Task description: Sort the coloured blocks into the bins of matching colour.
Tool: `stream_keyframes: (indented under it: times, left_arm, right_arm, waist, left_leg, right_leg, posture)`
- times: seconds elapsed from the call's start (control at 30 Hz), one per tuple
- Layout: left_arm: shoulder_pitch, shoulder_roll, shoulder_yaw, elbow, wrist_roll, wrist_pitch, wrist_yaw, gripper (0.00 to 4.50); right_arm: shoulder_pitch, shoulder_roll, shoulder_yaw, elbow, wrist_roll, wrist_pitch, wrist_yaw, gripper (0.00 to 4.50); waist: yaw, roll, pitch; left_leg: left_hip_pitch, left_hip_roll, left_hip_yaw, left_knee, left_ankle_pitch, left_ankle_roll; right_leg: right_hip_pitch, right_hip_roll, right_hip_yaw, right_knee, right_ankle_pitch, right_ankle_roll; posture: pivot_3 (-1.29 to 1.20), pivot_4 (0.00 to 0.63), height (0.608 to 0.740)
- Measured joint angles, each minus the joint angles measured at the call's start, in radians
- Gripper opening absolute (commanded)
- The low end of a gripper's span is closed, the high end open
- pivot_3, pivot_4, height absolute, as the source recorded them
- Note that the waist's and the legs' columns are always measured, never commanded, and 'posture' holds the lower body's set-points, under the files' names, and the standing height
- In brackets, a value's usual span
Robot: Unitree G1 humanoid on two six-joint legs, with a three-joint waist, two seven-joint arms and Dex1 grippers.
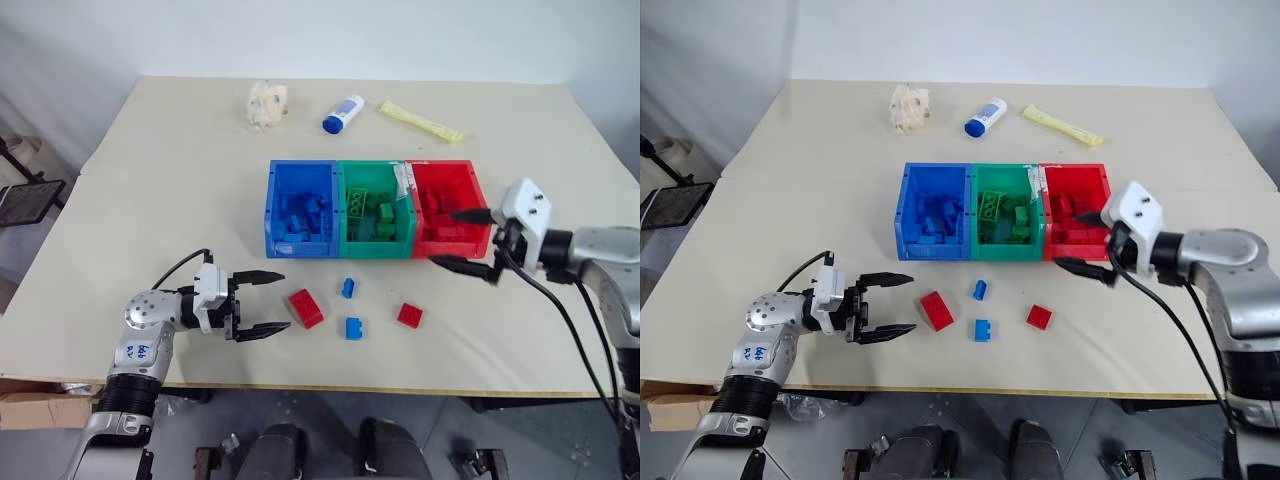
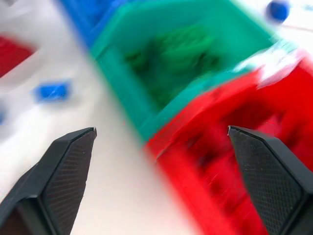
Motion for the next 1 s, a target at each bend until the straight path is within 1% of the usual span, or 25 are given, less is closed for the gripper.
stream_keyframes:
  times: [0.13, 0.2, 0.3, 0.4, 0.47, 0.6, 0.67, 0.8, 0.97, 1.0]
  left_arm:
    - [-0.003, 0.014, 0.005, 0.016, -0.002, -0.007, -0.029, 4.5]
    - [-0.008, 0.02, 0.008, 0.037, -0.002, -0.012, -0.038, 4.5]
    - [-0.013, 0.021, 0.008, 0.045, -0.002, -0.022, -0.049, 4.5]
    - [-0.02, 0.021, 0.011, 0.053, -0.002, -0.03, -0.049, 4.5]
    - [-0.02, 0.023, 0.015, 0.062, -0.002, -0.034, -0.05, 4.5]
    - [-0.021, 0.026, 0.016, 0.067, -0.002, -0.037, -0.049, 4.5]
    - [-0.015, 0.027, 0.019, 0.061, -0.002, -0.037, -0.045, 4.5]
    - [0.03, 0.027, 0.024, 0.009, -0.005, -0.028, -0.027, 4.5]
    - [0.094, 0.028, 0.028, -0.064, -0.008, -0.003, -0.002, 4.5]
    - [0.107, 0.028, 0.028, -0.078, -0.008, 0.001, 0.003, 4.5]
  right_arm:
    - [0.212, -0.102, -0.07, -0.041, 0.004, -0.043, 0.112, 4.49]
    - [0.279, -0.138, -0.107, -0.044, 0.004, -0.068, 0.155, 4.49]
    - [0.353, -0.183, -0.153, -0.043, -0.005, -0.109, 0.202, 4.49]
    - [0.376, -0.193, -0.178, -0.042, -0.005, -0.13, 0.224, 4.49]
    - [0.366, -0.193, -0.176, -0.043, -0.004, -0.129, 0.226, 4.49]
    - [0.276, -0.169, -0.089, -0.11, 0.013, -0.081, 0.193, 4.49]
    - [0.224, -0.127, -0.017, -0.136, 0.015, -0.05, 0.16, 4.49]
    - [0.117, -0.015, 0.159, -0.14, -0.031, 0.003, 0.077, 4.49]
    - [0.032, 0.038, 0.252, -0.086, -0.098, 0.006, 0.015, 4.49]
    - [0.021, 0.055, 0.266, -0.063, -0.116, 0.002, 0.007, 4.31]
  waist:
    - [-0.001, 0.0, 0.0]
    - [-0.004, 0.0, 0.0]
    - [-0.004, 0.0, 0.0]
    - [-0.003, 0.0, 0.0]
    - [-0.003, 0.0, 0.0]
    - [-0.004, 0.0, 0.0]
    - [-0.004, -0.001, 0.0]
    - [-0.005, -0.001, 0.0]
    - [-0.003, -0.001, 0.0]
    - [-0.004, -0.001, 0.0]
  left_leg:
    - [0.001, 0.0, 0.001, 0.0, 0.0, 0.0]
    - [0.002, 0.001, 0.003, 0.0, 0.0, 0.0]
    - [0.004, 0.002, 0.003, 0.0, 0.0, 0.0]
    - [0.004, 0.002, 0.003, 0.0, 0.0, 0.0]
    - [0.004, 0.002, 0.002, 0.0, 0.0, 0.0]
    - [0.004, 0.003, 0.001, 0.001, -0.001, -0.001]
    - [0.004, 0.004, 0.0, 0.001, -0.001, -0.002]
    - [0.003, 0.003, -0.001, 0.001, -0.001, -0.002]
    - [0.003, 0.002, -0.003, 0.001, -0.001, -0.002]
    - [0.003, 0.002, -0.004, 0.001, -0.001, -0.002]
  right_leg:
    - [0.001, 0.0, 0.0, 0.0, 0.0, 0.0]
    - [0.001, 0.0, 0.001, 0.0, 0.0, 0.0]
    - [0.002, 0.0, 0.001, 0.0, 0.0, 0.0]
    - [0.003, 0.0, 0.001, -0.002, 0.0, 0.0]
    - [0.003, -0.001, 0.001, -0.002, 0.0, 0.0]
    - [0.003, -0.002, 0.002, -0.002, 0.0, 0.0]
    - [0.003, -0.002, 0.002, -0.003, 0.0, 0.0]
    - [0.003, -0.002, 0.003, -0.003, 0.0, 0.0]
    - [0.005, -0.002, 0.004, -0.004, 0.0, 0.0]
    - [0.006, -0.002, 0.004, -0.005, 0.0, 0.0]
  posture:
    - [0.0, 0.15, 0.74]
    - [0.0, 0.15, 0.74]
    - [0.0, 0.15, 0.74]
    - [0.0, 0.15, 0.74]
    - [0.0, 0.15, 0.74]
    - [0.0, 0.15, 0.74]
    - [0.0, 0.15, 0.74]
    - [0.0, 0.15, 0.74]
    - [0.0, 0.15, 0.74]
    - [0.0, 0.15, 0.74]
